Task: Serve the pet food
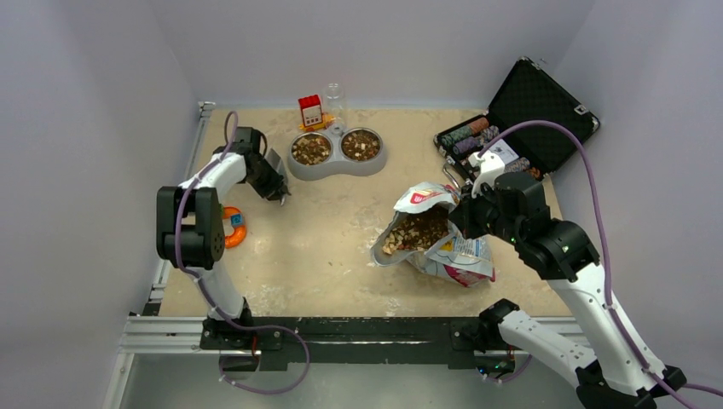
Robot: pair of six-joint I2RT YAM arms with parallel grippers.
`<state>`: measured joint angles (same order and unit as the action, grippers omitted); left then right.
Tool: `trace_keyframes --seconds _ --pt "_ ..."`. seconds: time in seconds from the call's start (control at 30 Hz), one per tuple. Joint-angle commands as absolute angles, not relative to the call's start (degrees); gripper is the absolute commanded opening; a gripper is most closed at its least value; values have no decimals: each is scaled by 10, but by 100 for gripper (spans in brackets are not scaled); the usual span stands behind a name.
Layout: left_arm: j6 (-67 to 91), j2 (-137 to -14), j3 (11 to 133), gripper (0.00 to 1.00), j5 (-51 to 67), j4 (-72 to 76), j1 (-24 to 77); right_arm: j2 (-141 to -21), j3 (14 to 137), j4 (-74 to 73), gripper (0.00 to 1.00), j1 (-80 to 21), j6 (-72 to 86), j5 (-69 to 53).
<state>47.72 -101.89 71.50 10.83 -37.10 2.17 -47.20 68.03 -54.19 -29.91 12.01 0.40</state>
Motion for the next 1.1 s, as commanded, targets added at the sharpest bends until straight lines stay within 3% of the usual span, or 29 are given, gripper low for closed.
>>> trace_keyframes --seconds 0.0,0.1,0.23,0.4,0.53,0.67,1.07 --pt "450 -1035 761 32 125 -355 10 -466 718 -517 0 -295 128 -9" --pt "454 -1021 759 53 121 -379 8 -466 721 -523 0 -295 131 -14" --pt "475 -963 720 65 109 -424 8 -463 709 -522 0 -295 133 -21" --pt "479 -821 645 68 101 -466 56 -463 695 -513 0 -295 133 -30" --pt "416 -752 626 61 151 -446 212 -468 689 -502 0 -295 133 -39" --pt "372 -706 620 68 128 -398 352 -468 687 -498 0 -295 134 -46" --pt "374 -837 722 71 260 -266 479 -446 689 -530 0 -296 132 -75"
